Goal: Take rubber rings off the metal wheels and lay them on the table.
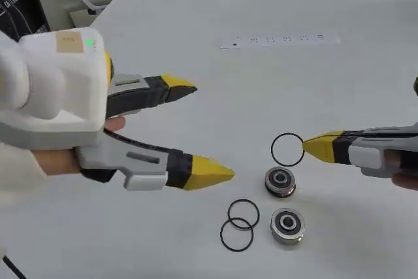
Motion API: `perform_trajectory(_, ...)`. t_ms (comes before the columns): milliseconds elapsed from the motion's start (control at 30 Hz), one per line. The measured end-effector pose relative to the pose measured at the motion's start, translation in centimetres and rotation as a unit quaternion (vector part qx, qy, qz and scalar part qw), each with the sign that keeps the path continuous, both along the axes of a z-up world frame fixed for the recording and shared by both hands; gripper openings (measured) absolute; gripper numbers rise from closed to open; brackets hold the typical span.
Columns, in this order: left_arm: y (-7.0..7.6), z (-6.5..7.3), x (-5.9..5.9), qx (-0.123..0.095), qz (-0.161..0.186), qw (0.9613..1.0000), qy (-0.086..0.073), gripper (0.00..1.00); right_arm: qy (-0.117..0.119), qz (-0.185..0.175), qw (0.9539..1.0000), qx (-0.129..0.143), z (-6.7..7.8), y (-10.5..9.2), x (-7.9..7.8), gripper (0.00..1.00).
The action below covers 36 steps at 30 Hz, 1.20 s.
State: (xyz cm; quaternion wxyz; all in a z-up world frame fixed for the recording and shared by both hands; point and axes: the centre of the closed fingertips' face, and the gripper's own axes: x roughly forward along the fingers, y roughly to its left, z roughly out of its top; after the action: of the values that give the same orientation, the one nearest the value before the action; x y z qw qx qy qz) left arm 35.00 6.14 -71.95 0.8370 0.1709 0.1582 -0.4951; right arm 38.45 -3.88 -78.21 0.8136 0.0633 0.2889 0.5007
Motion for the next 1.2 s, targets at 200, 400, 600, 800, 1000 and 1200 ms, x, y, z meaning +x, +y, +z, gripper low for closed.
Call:
perform_trajectory(200, 1.8, -0.5, -1.8, 0.020, 0.002, 0.9998, 0.001, 0.90, -0.006, 0.006, 1.0000, 0.001, 0.6, 0.2, -0.4, 0.00)
perform_trajectory(400, 3.5, -0.4, -3.3, 0.015, 0.013, 0.9998, -0.002, 0.97, -0.013, 0.017, 0.9998, 0.001, 1.5, 0.7, -1.0, 0.00)
perform_trajectory(600, 5.2, -0.2, -4.4, 0.001, 0.040, 0.9992, 0.000, 1.00, -0.022, 0.027, 0.9994, 0.002, 2.5, 1.4, -1.5, 0.00)
perform_trajectory(800, 6.2, -0.4, -5.3, -0.018, 0.059, 0.9981, 0.007, 1.00, -0.026, 0.040, 0.9989, 0.004, 3.1, 2.1, -2.2, 0.00)
perform_trajectory(1000, 6.6, -0.8, -6.3, -0.046, 0.075, 0.9960, 0.015, 1.00, -0.021, 0.056, 0.9982, -0.001, 2.9, 2.8, -3.1, 0.00)
perform_trajectory(1200, 7.0, -2.2, -7.3, -0.048, 0.086, 0.9946, 0.033, 1.00, -0.014, 0.078, 0.9968, -0.009, 2.3, 3.7, -4.1, 0.00)
